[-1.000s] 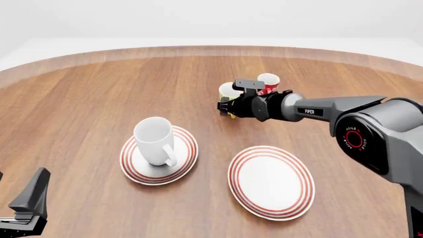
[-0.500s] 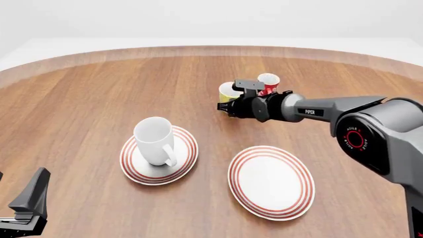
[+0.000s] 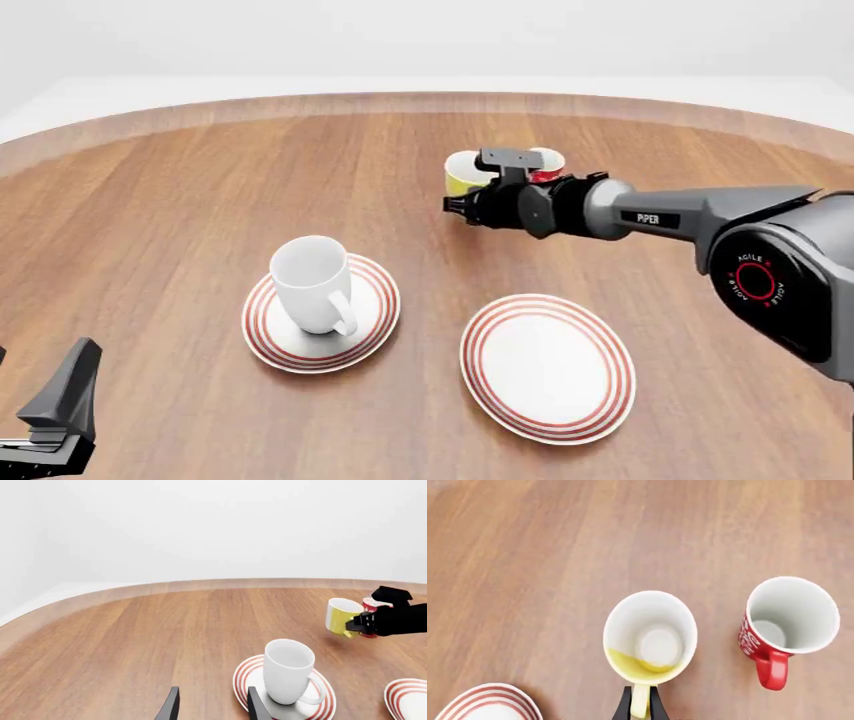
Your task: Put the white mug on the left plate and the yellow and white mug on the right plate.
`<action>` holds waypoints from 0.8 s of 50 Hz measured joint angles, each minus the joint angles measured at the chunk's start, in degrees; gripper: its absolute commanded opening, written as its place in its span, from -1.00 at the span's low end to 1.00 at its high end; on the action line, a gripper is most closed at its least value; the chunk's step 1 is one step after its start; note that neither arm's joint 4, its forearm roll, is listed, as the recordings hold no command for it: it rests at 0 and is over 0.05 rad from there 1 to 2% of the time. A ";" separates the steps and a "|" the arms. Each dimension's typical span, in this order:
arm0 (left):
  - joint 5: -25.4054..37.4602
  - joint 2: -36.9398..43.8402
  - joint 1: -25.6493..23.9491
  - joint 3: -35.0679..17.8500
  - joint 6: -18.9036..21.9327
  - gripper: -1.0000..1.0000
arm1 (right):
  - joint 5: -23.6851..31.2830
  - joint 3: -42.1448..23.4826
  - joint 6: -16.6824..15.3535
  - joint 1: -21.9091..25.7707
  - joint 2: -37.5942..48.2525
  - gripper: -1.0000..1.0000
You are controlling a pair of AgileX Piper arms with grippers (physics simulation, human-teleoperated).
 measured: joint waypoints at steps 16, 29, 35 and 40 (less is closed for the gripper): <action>0.00 0.00 0.00 0.00 0.00 1.00 | -0.79 5.23 -1.40 0.12 -7.36 -1.00; 0.00 0.00 0.00 0.00 0.00 1.00 | -1.69 10.25 -2.17 0.21 -13.80 -1.00; 0.00 0.00 0.00 0.00 0.00 1.00 | -2.28 12.81 -2.38 0.20 -16.74 -1.00; 0.00 0.00 0.00 0.00 0.00 1.00 | -2.79 15.18 -2.39 0.17 -19.35 -1.00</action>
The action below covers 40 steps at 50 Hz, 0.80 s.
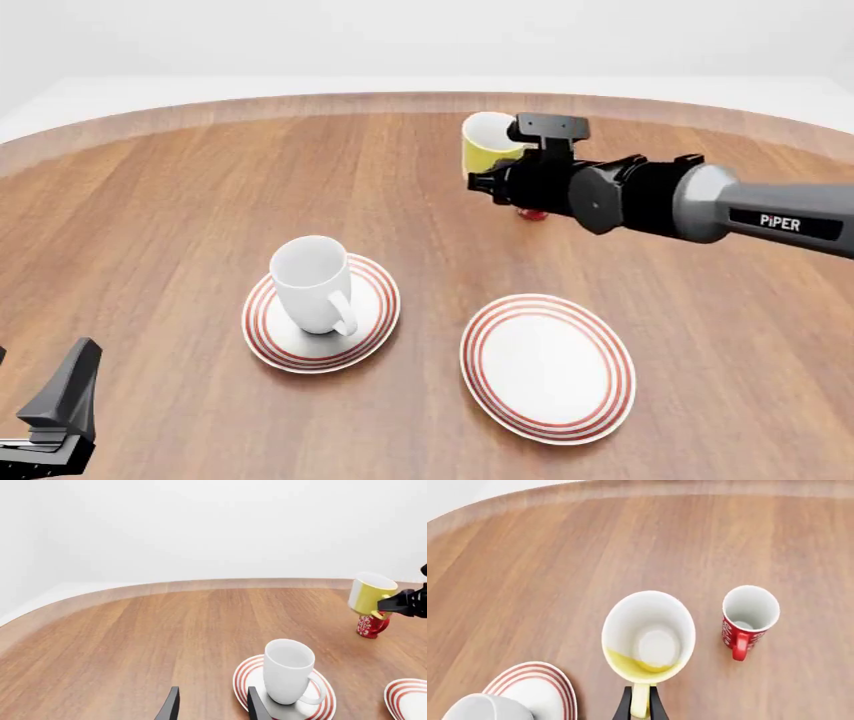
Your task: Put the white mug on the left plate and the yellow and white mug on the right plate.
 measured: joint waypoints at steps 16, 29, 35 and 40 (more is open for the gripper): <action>0.00 0.00 0.00 0.00 0.00 1.00 | -1.22 7.59 -0.36 -0.49 -8.43 -1.00; 0.00 0.00 0.00 0.00 0.00 1.00 | -1.71 13.60 -0.46 -0.71 -15.20 -1.00; 0.00 0.00 0.00 0.00 0.00 1.00 | -1.84 16.31 -0.49 -0.74 -18.24 -1.00; 0.00 0.00 0.00 0.00 0.00 1.00 | -1.93 18.46 -0.54 -0.76 -20.47 -1.00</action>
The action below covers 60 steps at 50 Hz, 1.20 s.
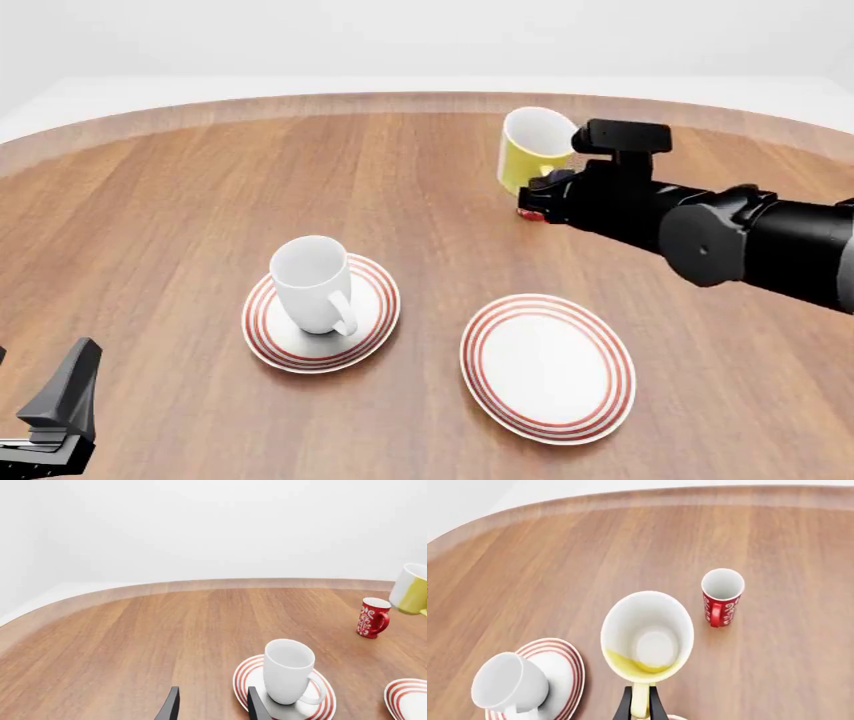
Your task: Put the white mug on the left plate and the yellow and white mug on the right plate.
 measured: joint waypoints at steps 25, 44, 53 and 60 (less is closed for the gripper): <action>0.00 0.00 0.00 0.00 0.00 1.00 | 1.67 9.05 0.09 0.09 -11.09 -1.00; 0.00 0.00 0.00 0.00 0.00 1.00 | 4.13 15.04 0.55 0.32 -19.11 -1.00; 0.00 0.00 0.00 0.00 0.00 1.00 | 5.12 17.87 0.77 0.24 -22.49 -1.00; 0.00 0.00 0.00 0.00 0.00 1.00 | 5.59 19.84 0.90 0.18 -24.57 -1.00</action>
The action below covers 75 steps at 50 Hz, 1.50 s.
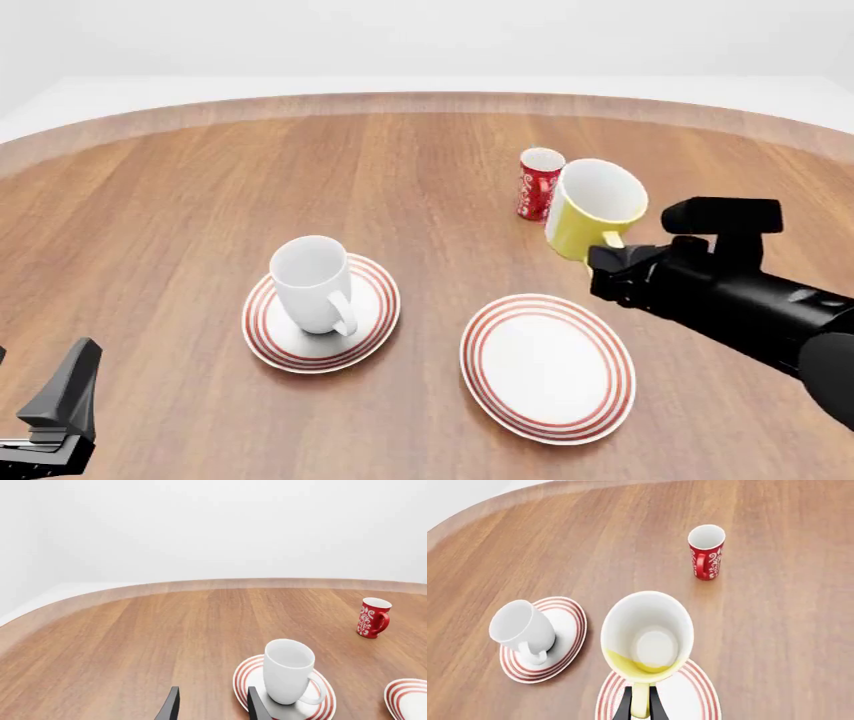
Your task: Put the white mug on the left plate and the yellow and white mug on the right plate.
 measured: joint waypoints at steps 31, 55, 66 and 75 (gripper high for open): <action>0.00 0.00 0.00 0.00 0.00 1.00 | 1.26 6.61 0.05 0.74 -5.84 -1.00; 0.00 0.00 0.00 0.00 0.00 1.00 | 1.66 9.56 -0.16 2.10 -7.95 -1.00; 0.00 0.00 0.00 0.00 0.00 1.00 | 0.24 10.99 0.01 2.67 -7.11 -1.00; 0.00 0.00 0.00 0.00 0.00 1.00 | -1.18 11.84 0.19 2.96 -5.96 -1.00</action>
